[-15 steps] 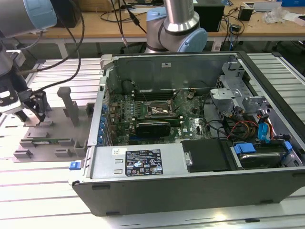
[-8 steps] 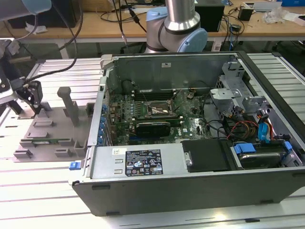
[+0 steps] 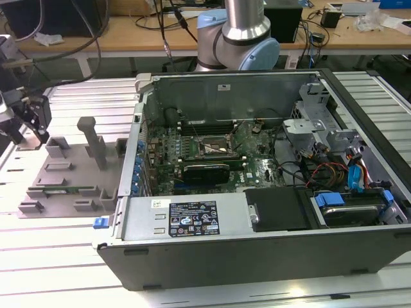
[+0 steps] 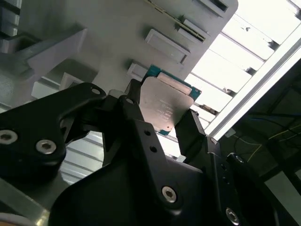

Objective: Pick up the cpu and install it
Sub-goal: 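Pick up the cpu and move it towards the insertion slot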

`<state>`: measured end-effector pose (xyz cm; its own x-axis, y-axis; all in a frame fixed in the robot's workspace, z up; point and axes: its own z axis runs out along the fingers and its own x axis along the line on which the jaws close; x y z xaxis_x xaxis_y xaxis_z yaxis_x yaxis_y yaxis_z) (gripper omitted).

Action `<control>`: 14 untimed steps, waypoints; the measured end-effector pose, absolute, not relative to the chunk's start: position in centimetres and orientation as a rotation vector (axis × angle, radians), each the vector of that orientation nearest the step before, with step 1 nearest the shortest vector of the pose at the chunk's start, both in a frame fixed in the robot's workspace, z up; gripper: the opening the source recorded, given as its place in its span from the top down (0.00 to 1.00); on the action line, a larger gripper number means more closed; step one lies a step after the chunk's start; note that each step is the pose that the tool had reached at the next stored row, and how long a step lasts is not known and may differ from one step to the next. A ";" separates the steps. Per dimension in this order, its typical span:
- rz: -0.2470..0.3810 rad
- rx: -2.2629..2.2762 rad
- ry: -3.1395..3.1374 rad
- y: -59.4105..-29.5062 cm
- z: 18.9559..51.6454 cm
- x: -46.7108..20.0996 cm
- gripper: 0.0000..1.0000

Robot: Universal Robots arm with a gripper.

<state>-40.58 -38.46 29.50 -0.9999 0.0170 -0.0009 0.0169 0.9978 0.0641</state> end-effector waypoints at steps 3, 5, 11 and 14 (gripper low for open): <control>0.101 0.026 3.138 -38.5 30.3 -40.6 0.46; 0.101 0.027 3.138 -38.4 31.0 -40.6 0.46; 0.101 0.027 3.138 -38.4 33.7 -40.6 0.46; 0.101 0.026 3.138 -38.4 35.0 -40.6 0.46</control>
<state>-40.58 -38.41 34.95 -0.9999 0.0169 -0.0009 0.0168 0.9978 0.0641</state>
